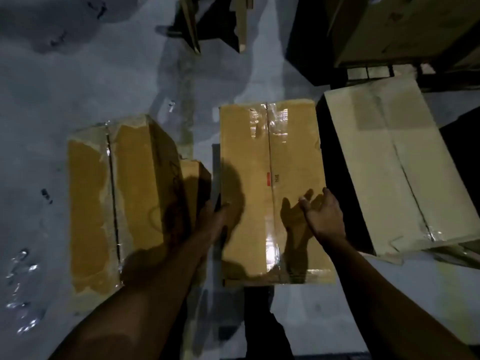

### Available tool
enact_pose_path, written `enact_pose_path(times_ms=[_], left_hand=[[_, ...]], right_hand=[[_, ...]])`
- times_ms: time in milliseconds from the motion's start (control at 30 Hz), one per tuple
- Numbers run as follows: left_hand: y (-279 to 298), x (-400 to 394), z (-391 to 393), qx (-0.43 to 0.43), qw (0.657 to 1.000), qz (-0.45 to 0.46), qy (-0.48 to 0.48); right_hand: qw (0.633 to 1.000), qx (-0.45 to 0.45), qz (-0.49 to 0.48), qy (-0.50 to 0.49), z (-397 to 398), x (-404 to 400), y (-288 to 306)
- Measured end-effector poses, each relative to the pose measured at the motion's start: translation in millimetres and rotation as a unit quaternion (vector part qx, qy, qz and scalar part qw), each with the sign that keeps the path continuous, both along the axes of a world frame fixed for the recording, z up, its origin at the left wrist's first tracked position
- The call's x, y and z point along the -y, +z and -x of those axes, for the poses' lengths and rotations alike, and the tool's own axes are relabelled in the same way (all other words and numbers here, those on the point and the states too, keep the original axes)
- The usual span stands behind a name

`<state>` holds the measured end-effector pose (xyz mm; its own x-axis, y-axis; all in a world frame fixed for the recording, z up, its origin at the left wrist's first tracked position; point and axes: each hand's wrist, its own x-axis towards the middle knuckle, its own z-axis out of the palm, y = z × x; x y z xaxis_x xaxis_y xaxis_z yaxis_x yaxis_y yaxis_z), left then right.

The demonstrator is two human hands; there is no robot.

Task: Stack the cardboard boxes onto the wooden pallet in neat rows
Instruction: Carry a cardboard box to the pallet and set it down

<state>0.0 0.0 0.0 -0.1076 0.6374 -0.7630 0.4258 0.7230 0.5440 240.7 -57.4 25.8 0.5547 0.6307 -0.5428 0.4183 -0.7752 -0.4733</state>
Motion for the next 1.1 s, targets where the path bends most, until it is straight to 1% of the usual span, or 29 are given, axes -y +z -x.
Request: enact_pose_path(times_ms=[33, 67, 100, 233, 367, 500, 567, 667, 833, 1000, 1100], left_hand=[[-3.7, -3.4, -9.4, 0.001, 1.000, 0.006, 0.008], [-9.4, -8.3, -17.2, -0.001, 1.000, 0.013, 0.024], [-13.8, -11.9, -23.4, 0.003, 0.999, 0.024, 0.038], [-31.8, -25.7, -38.7, 0.027, 0.996, 0.017, 0.087], [-37.9, -35.1, -38.9, 0.030, 0.993, 0.021, 0.111], [-47.9, -36.0, -33.3, 0.056, 0.992, 0.031, 0.106], [-47.6, -33.6, -31.0, 0.055, 0.993, 0.025, 0.100], [-36.2, -31.5, -31.0, 0.050, 0.994, 0.032, 0.090], [-7.2, -18.7, -20.9, 0.036, 0.997, 0.000, 0.070], [36.0, 2.6, 6.8, 0.030, 0.999, -0.030, 0.014], [72.2, 20.7, 30.9, 0.025, 0.997, -0.043, -0.053]], right_hand=[[1.000, 0.000, -0.013, -0.004, -8.9, -5.4, -9.0], [1.000, -0.006, -0.005, -0.011, -16.1, -10.3, -16.3], [1.000, -0.023, -0.003, -0.018, -22.6, -13.8, -28.8], [0.995, -0.082, -0.002, -0.050, -32.5, -25.3, -58.7], [0.994, -0.086, 0.011, -0.069, -44.5, -31.3, -75.1], [0.993, -0.083, 0.007, -0.078, -48.4, -33.3, -79.0], [0.994, -0.076, 0.005, -0.083, -46.3, -32.2, -77.0], [0.995, -0.061, -0.001, -0.082, -40.3, -26.8, -66.5], [0.994, -0.034, -0.011, -0.103, -24.7, 2.8, -24.0], [0.990, -0.009, -0.031, -0.135, 2.5, 47.7, 34.9], [0.984, 0.010, -0.041, -0.172, 30.4, 83.6, 70.1]])
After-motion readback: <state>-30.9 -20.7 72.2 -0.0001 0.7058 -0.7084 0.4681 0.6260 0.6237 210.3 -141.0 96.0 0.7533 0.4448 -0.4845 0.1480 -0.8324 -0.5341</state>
